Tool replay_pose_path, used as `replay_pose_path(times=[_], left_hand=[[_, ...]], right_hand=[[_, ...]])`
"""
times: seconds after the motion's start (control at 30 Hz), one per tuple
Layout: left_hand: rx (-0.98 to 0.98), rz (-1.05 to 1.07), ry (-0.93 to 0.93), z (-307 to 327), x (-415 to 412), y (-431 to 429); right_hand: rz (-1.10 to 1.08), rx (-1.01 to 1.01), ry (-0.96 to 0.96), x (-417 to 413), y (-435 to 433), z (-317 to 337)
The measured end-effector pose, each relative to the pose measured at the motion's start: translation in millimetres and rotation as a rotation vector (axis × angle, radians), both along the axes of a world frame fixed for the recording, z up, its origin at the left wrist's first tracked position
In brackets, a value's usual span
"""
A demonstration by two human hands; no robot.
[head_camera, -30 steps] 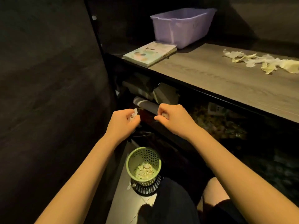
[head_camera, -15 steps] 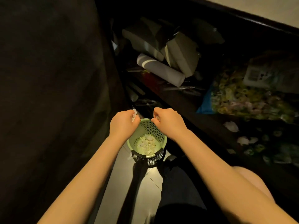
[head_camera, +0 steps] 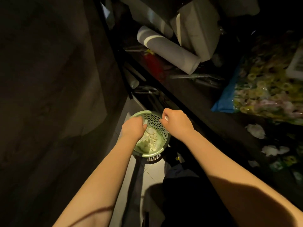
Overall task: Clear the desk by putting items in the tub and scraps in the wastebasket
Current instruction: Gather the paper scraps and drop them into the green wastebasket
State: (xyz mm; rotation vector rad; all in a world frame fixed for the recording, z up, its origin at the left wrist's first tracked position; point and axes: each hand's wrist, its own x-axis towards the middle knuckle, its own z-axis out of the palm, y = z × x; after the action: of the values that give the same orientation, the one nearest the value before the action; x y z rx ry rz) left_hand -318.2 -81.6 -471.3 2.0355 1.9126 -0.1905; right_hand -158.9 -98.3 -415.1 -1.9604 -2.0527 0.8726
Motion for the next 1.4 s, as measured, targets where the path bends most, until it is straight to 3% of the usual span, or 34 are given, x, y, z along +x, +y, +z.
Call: replay_pose_path(times=[0.27,0.5,0.7,0.93,1.4], left_hand=[[-0.191,0.01,-0.132,-24,-7,1],[-0.238,-0.043,-0.04,-18,-33,-1],[-0.218,0.007,-0.078,-10,-53,-1],[-0.269,-0.003,-0.042,-12,-56,-4],[-0.236,-0.067,0.071,50,-48,-11]], right_hand=[[0.042,-0.058,-0.031,1,4,-25],[0.074,-0.188,-0.096,-18,25,-47],[0.066,-0.249,-0.074,-44,38,-64],[0.219,-0.405,-0.14,-43,31,-69],[0.217,-0.289,-0.204,-22,14,-10]])
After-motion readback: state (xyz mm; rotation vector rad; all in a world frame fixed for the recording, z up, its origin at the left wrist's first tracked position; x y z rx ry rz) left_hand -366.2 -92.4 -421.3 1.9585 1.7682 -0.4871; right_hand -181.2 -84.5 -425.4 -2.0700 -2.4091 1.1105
